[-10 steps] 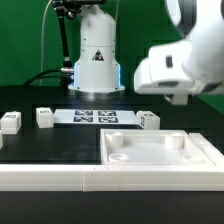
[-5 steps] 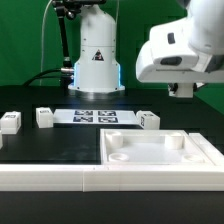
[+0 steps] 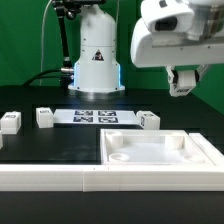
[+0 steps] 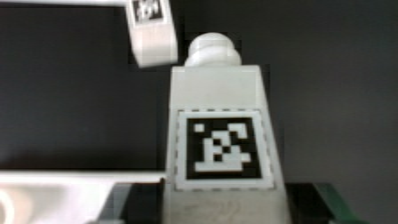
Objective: Assemble one leg
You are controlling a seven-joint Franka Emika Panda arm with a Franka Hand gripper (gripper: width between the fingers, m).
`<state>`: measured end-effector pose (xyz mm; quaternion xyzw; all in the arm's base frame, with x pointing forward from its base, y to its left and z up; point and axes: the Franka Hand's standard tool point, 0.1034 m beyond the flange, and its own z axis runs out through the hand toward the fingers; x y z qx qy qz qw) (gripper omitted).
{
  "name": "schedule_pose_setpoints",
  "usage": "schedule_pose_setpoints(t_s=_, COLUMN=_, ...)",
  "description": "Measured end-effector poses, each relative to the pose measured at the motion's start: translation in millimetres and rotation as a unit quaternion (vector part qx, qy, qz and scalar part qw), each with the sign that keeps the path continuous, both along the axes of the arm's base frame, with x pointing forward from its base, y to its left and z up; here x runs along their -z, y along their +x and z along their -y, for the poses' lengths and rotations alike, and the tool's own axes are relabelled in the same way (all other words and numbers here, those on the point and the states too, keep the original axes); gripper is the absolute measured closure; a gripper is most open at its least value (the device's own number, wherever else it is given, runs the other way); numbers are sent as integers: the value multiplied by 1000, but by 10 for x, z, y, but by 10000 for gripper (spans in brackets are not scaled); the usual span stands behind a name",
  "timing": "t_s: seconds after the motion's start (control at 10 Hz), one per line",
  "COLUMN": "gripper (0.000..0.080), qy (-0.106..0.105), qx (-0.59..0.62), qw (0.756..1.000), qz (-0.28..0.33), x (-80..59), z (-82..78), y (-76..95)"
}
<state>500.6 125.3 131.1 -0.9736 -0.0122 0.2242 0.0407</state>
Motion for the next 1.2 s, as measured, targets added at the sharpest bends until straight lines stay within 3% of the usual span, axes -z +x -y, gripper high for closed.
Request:
schedule_pose_setpoints(t_s=0.2, gripper=506, qy=-9, qx=-5, qw=999, qz=43, x=-190, z=33, y=220)
schedule_pose_setpoints(t_s=0.6, gripper=506, qy=3, qx=1, qw=982, qz=186, x=-150, z=8, y=373)
schedule_pose_setpoints(t_s=0.7, gripper=506, qy=8, qx=-12, qw=972, qz=235, x=16, z=64, y=346)
schedule_pose_setpoints(t_s=0.8, gripper=506, qy=7, qx=-10, qw=969, qz=246, x=72, z=95, y=337)
schedule_pose_setpoints(t_s=0.9, gripper=506, qy=11, qx=-8, qw=956, qz=292, x=27, z=79, y=479)
schedule_pose_setpoints(t_s=1.2, gripper=506, qy=15, qx=-20, qw=916, qz=401, x=36, z=143, y=680)
